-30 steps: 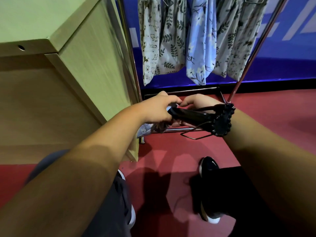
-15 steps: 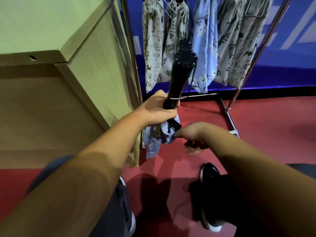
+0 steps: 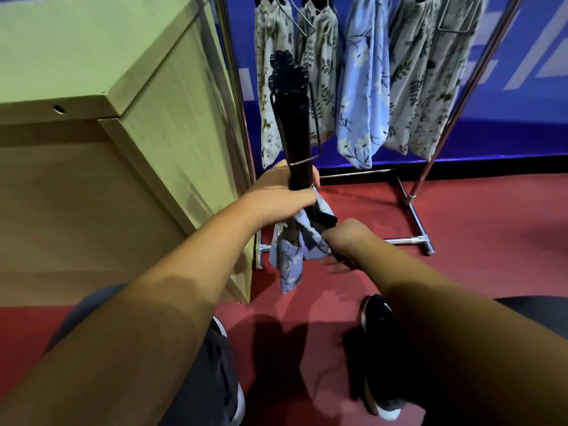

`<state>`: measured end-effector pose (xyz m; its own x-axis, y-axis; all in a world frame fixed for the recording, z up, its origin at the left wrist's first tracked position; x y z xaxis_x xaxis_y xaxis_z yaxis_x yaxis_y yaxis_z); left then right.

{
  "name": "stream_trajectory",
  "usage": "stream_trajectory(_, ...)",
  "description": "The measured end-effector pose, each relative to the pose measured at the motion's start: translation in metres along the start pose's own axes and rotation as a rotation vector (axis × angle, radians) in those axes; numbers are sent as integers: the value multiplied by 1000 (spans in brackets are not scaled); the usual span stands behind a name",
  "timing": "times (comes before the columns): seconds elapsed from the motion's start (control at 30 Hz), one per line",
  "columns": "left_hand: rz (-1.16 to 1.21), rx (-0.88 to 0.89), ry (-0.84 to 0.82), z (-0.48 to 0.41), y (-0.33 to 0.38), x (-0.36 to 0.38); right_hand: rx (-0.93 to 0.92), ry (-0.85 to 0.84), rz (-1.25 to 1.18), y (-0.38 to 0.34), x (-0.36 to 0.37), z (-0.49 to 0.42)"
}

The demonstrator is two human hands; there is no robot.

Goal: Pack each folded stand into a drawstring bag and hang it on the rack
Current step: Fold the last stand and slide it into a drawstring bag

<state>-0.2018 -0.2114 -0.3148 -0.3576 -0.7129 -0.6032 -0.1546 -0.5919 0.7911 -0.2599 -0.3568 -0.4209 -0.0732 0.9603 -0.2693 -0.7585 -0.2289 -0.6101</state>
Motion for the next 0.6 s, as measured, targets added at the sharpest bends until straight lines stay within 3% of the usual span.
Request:
stream_trajectory(0.27, 27, -126, 52, -9, -19, -15, -7, 33, -128, -7, -13, -1)
stream_trajectory(0.4, 26, -174, 4, -11, -31, -16, -197, 92, -257, -21, -22, -1)
stream_trajectory(0.53, -55, -116, -61, -13, -32, -19, -398, 271, -61, -34, -35, -2)
stream_trajectory(0.6, -121, -103, -147, -15, -36, -21, -446, 281, -104, -43, -38, 9)
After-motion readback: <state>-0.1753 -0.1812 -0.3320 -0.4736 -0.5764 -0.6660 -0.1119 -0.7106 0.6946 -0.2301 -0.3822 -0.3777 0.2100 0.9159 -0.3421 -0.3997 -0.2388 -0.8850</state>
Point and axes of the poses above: each hand's wrist, its own z-axis away from the middle knuckle, its own x-axis out of the palm, y = z × x, the point moved 4 cm from there along -z, towards the middle knuckle, and after that the axes turned 1 degree about -x, right-handed, at the moved point
